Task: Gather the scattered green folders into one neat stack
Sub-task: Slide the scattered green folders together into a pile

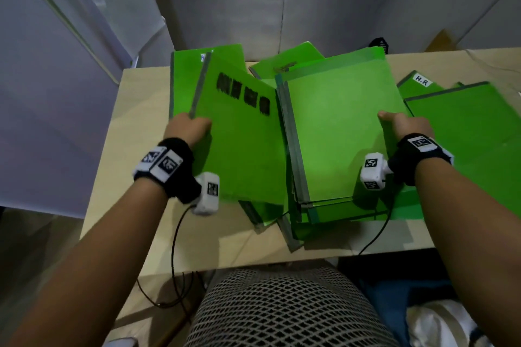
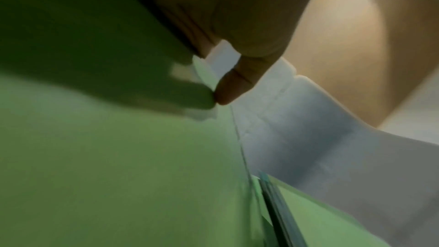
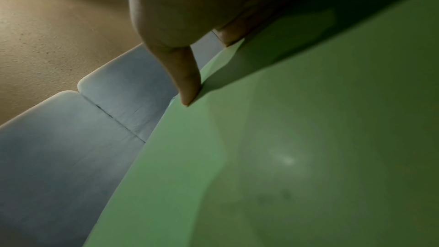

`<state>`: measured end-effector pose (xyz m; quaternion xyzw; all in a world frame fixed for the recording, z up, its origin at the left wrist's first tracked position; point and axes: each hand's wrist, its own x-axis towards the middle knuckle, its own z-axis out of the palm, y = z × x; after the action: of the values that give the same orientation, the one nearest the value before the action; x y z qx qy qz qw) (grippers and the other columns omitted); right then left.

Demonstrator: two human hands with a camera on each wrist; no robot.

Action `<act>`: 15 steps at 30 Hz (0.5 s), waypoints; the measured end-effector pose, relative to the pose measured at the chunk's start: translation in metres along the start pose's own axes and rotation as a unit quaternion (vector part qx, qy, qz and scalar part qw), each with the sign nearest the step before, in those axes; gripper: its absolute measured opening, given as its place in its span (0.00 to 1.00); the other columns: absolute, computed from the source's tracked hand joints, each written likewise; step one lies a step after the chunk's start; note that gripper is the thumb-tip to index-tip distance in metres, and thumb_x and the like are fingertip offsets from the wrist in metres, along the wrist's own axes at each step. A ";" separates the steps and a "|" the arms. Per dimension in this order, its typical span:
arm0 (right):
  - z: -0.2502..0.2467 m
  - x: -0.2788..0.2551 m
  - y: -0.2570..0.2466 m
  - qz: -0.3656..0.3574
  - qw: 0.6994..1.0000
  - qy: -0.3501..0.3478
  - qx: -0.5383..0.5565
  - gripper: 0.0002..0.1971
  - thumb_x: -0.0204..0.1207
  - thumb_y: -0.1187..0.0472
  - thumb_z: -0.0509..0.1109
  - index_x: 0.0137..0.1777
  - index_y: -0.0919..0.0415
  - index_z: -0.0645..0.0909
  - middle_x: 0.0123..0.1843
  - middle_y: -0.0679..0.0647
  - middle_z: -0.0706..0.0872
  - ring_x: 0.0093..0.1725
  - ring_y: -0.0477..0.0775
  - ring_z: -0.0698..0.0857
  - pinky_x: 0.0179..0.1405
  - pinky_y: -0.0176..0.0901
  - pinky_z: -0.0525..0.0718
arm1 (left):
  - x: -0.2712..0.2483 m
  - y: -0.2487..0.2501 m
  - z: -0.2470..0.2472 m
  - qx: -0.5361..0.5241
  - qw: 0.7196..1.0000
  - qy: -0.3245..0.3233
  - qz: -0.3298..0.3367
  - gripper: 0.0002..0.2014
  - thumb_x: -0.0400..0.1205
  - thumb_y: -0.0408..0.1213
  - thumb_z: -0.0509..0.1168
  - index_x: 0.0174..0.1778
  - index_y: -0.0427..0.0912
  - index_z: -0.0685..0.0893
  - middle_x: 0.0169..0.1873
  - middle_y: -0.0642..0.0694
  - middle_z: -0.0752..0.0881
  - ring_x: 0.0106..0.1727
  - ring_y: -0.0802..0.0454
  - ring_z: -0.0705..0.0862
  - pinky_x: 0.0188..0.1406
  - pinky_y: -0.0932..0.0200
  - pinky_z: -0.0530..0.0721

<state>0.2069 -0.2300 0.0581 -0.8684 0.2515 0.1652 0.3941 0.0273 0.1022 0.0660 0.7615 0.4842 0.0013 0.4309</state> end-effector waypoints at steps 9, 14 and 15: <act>0.032 0.001 -0.002 0.038 0.999 -0.008 0.017 0.39 0.60 0.36 0.73 0.66 0.63 0.78 0.63 0.60 0.84 0.55 0.68 0.84 0.63 0.61 0.81 | 0.093 0.006 0.014 0.007 0.999 0.023 -0.040 0.38 0.77 0.54 0.70 0.75 0.29 0.70 0.71 0.31 0.77 0.67 0.32 0.79 0.62 0.44 0.78; 0.050 0.011 0.007 0.056 0.998 -0.007 0.005 0.36 0.59 0.35 0.73 0.58 0.64 0.79 0.58 0.60 0.85 0.52 0.68 0.84 0.62 0.61 0.82 | 0.133 -0.002 0.013 0.087 0.993 0.047 -0.066 0.36 0.75 0.55 0.71 0.74 0.36 0.73 0.74 0.31 0.73 0.72 0.29 0.74 0.70 0.36 0.75; 0.052 0.015 0.010 0.055 0.998 -0.005 0.005 0.35 0.59 0.35 0.73 0.55 0.64 0.79 0.57 0.59 0.85 0.51 0.68 0.84 0.61 0.61 0.82 | 0.139 0.000 0.013 0.114 0.989 0.053 -0.081 0.37 0.73 0.58 0.71 0.74 0.39 0.74 0.77 0.31 0.69 0.74 0.29 0.71 0.71 0.33 0.73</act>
<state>0.2087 -0.2001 0.0120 -0.8504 0.2977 0.1897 0.3900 0.1063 0.1969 -0.0003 0.7630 0.5631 -0.0483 0.3138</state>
